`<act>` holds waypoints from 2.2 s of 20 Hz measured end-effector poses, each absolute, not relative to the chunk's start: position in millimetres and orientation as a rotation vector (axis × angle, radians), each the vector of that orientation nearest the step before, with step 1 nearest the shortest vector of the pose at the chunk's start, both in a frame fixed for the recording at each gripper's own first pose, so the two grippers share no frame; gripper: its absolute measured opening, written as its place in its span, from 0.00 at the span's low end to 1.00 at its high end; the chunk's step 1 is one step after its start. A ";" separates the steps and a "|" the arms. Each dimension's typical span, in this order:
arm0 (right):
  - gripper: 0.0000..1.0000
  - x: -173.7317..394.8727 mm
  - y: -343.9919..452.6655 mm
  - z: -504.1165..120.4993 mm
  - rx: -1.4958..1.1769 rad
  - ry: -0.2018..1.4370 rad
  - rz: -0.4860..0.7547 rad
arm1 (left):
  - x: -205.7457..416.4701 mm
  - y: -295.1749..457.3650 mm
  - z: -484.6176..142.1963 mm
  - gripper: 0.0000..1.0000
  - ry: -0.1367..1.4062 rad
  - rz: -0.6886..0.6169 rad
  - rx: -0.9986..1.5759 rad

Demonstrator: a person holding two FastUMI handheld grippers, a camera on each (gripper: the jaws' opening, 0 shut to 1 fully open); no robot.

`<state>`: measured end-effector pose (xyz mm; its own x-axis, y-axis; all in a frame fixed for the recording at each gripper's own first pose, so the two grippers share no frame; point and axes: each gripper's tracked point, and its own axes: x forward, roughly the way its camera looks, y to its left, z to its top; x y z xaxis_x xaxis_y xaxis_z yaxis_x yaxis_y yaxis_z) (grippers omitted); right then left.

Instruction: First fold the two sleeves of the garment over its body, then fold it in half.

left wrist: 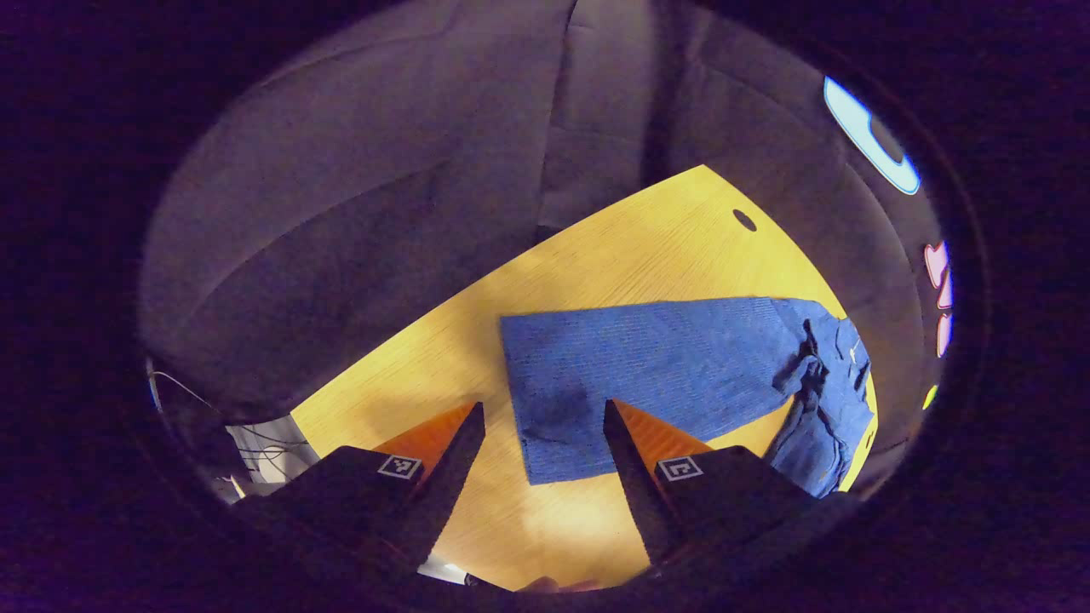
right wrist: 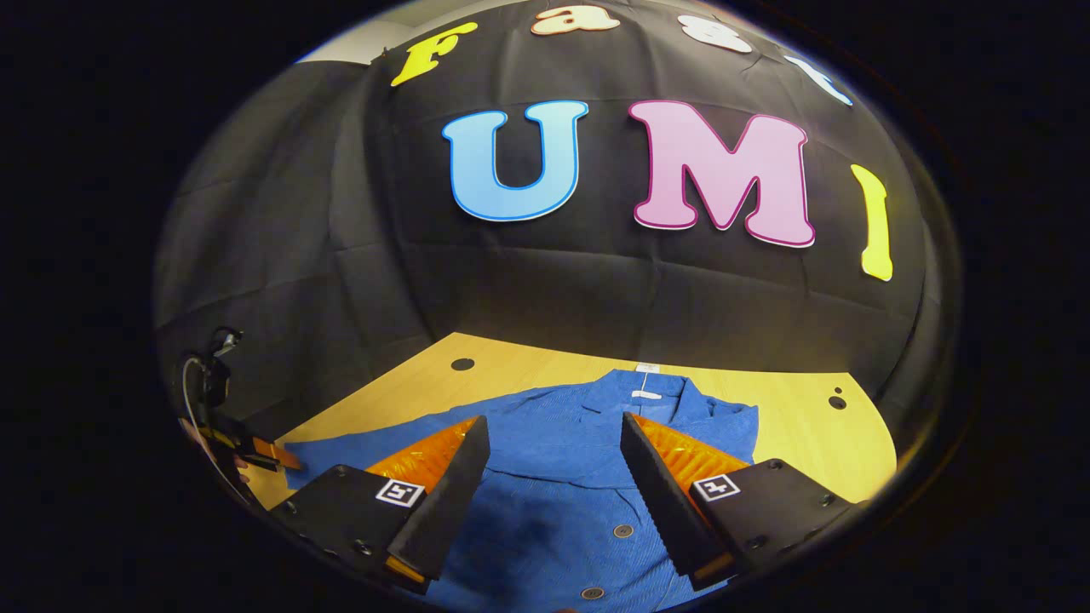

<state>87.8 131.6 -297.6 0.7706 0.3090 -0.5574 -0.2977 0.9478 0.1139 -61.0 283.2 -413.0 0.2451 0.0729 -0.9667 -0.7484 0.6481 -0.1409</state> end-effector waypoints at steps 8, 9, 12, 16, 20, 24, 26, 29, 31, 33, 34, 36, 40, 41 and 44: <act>0.99 68.9 114.2 -333.2 0.103 0.737 0.311 | -54.1 292.2 -420.9 0.63 1.306 0.709 -0.575; 0.99 66.3 112.8 -335.1 0.108 0.749 0.310 | -50.7 289.4 -419.2 0.54 1.315 0.714 -0.574; 0.99 69.4 107.0 -331.8 0.133 0.748 0.304 | -38.1 282.4 -421.9 0.48 1.309 0.742 -0.608; 0.99 68.7 102.8 -330.8 0.146 0.761 0.317 | -28.9 277.1 -420.7 0.34 1.259 0.730 -0.657; 0.99 65.2 94.2 -335.8 0.152 0.786 0.316 | -24.4 271.5 -426.9 0.12 1.218 0.737 -0.673; 0.99 73.3 78.7 -328.8 0.146 0.762 0.296 | -22.1 269.7 -422.4 0.00 1.178 0.697 -0.751; 0.99 76.8 67.2 -322.0 0.138 0.745 0.278 | -24.2 271.4 -417.5 0.00 1.162 0.694 -0.781; 0.99 78.4 48.3 -314.8 0.138 0.733 0.246 | -18.1 270.9 -403.9 0.00 1.132 0.683 -0.760; 0.99 76.9 35.1 -307.6 0.134 0.725 0.225 | 0.0 263.5 -380.8 0.00 1.097 0.643 -0.751; 0.99 74.3 19.6 -299.6 0.124 0.712 0.206 | 19.2 257.0 -360.0 0.00 1.063 0.594 -0.717; 0.99 73.7 10.4 -295.7 0.117 0.703 0.195 | 34.2 247.3 -347.2 0.00 1.042 0.558 -0.713; 0.99 71.3 -5.8 -288.8 0.109 0.687 0.172 | 65.8 218.0 -321.6 0.00 1.010 0.475 -0.701; 0.99 63.8 -43.4 -285.2 0.108 0.680 0.138 | 140.9 133.2 -266.3 0.00 0.937 0.260 -0.637; 0.99 63.0 -51.3 -288.4 0.107 0.691 0.132 | 159.9 106.9 -255.3 0.00 0.920 0.197 -0.624; 0.99 62.9 -73.8 -288.2 0.140 0.697 0.113 | 209.7 14.1 -240.8 0.00 0.922 0.014 -0.563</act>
<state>62.9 -73.8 -288.2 0.7615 0.1504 -0.6305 -0.0570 0.9845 0.1660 209.7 14.1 -240.8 0.6147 -0.2235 -0.7564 -0.2469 0.8563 -0.4536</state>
